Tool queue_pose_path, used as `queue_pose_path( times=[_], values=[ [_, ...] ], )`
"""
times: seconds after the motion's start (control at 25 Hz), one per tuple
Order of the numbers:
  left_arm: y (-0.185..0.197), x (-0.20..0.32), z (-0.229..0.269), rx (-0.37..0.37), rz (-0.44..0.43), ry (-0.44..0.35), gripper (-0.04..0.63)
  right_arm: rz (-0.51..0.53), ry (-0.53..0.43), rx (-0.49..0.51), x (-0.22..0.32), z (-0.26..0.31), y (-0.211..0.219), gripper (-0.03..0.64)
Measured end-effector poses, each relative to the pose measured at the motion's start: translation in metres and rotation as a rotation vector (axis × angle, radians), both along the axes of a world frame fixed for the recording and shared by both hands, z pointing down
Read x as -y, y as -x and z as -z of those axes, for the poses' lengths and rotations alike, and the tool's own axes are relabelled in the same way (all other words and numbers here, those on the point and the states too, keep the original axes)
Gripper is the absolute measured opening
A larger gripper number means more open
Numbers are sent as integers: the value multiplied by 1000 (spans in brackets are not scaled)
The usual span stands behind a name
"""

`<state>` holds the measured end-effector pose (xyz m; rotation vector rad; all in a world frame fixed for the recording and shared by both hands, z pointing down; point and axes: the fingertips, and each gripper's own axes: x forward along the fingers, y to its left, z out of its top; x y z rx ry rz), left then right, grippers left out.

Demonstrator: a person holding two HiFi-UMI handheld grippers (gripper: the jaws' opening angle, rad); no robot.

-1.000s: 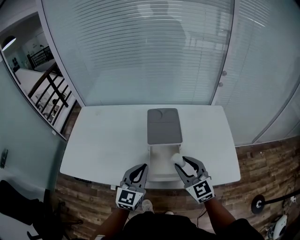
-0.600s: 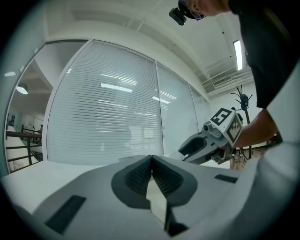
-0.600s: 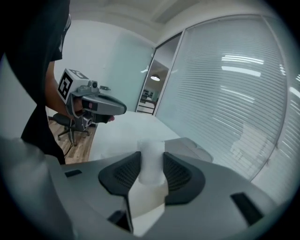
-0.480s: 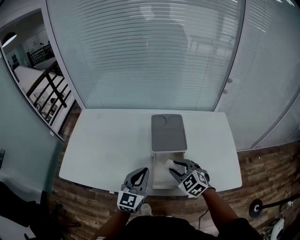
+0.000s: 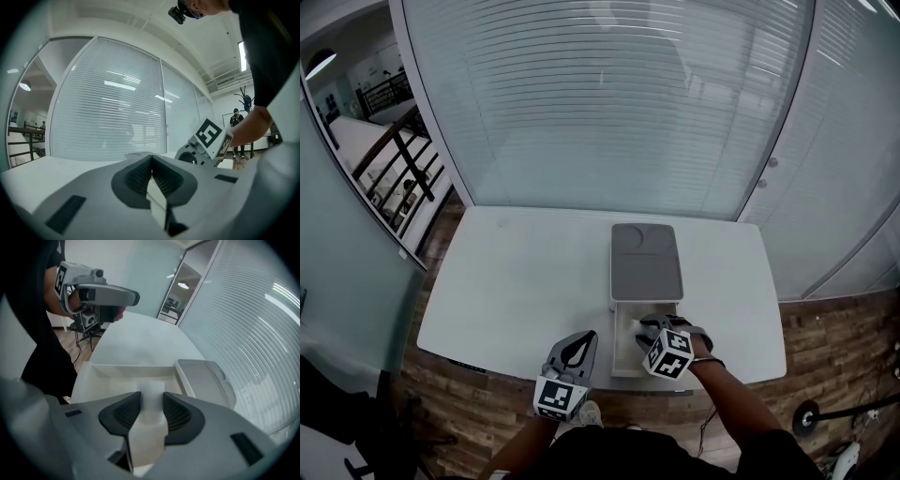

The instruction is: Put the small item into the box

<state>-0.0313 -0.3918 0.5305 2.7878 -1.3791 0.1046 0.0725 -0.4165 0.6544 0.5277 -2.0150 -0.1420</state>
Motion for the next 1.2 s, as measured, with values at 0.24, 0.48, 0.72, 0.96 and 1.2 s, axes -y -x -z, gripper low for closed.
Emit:
queue_pose_path(
  times=[0.24, 0.48, 0.72, 0.96, 1.2],
  values=[
    [6, 5, 2, -17, 8, -5, 14, 14, 44, -76, 6, -17, 1, 160],
    [13, 6, -4, -20, 18, 11, 14, 26, 74, -111, 4, -31, 3, 161],
    [15, 5, -7, -20, 26, 16, 14, 34, 80, -113, 6, -33, 4, 164],
    [16, 5, -7, -16, 29, 24, 12, 51, 69, -103, 5, -32, 5, 206],
    [13, 5, 2, -23, 28, -9, 14, 39, 62, -38, 0, -17, 0, 245]
  ],
)
